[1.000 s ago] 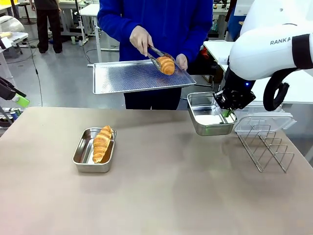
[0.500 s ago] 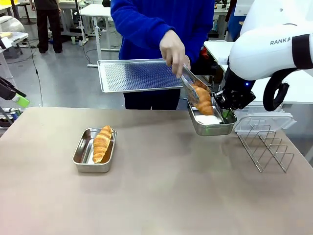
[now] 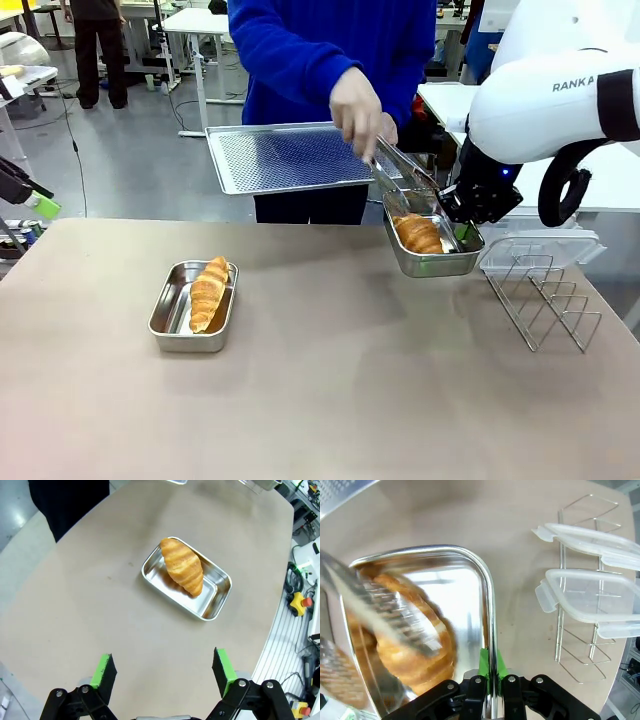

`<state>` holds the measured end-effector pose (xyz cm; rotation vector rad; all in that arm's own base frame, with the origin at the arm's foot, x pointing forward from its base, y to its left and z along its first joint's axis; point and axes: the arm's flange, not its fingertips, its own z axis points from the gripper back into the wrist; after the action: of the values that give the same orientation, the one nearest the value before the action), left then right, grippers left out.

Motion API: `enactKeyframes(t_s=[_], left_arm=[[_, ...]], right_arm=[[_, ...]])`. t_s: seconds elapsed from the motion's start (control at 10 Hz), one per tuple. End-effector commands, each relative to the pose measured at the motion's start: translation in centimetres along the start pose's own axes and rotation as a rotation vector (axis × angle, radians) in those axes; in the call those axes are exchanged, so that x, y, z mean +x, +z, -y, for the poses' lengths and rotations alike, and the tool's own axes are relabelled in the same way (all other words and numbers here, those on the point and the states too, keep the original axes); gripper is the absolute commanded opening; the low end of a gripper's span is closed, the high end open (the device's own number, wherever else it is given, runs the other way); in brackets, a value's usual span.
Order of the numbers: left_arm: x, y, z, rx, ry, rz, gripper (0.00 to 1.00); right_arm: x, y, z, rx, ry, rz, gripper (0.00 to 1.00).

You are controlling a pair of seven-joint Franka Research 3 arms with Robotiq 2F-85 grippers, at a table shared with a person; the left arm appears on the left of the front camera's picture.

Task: Place the bread in airtight containers.
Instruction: Once an object is inside an Airtight Container , place the container in the center of the table.

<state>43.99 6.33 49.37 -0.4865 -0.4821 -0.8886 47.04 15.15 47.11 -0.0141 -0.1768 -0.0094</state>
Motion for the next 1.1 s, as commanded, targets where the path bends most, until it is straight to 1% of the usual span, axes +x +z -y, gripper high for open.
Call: enactKeyframes(t_s=[0.0,0.3,0.4,0.6,1.0], left_arm=[[0.1,0.2,0.0,-0.002,0.007,-0.016,1.0],[0.1,0.2,0.0,-0.002,0.007,-0.016,1.0],[0.1,0.2,0.0,-0.002,0.007,-0.016,1.0],[0.1,0.2,0.0,-0.002,0.007,-0.016,1.0],[0.1,0.2,0.0,-0.002,0.007,-0.016,1.0]], right_arm=[[0.1,0.4,0.1,0.005,-0.003,0.01,0.0],[0.1,0.4,0.1,0.005,-0.003,0.01,0.0],[0.0,0.0,0.0,0.0,0.0,0.0,0.04],[-0.4,-2.5,-0.5,0.048,-0.05,0.019,0.04],[-0.8,-8.7,-2.2,0.063,-0.085,0.031,0.04]])
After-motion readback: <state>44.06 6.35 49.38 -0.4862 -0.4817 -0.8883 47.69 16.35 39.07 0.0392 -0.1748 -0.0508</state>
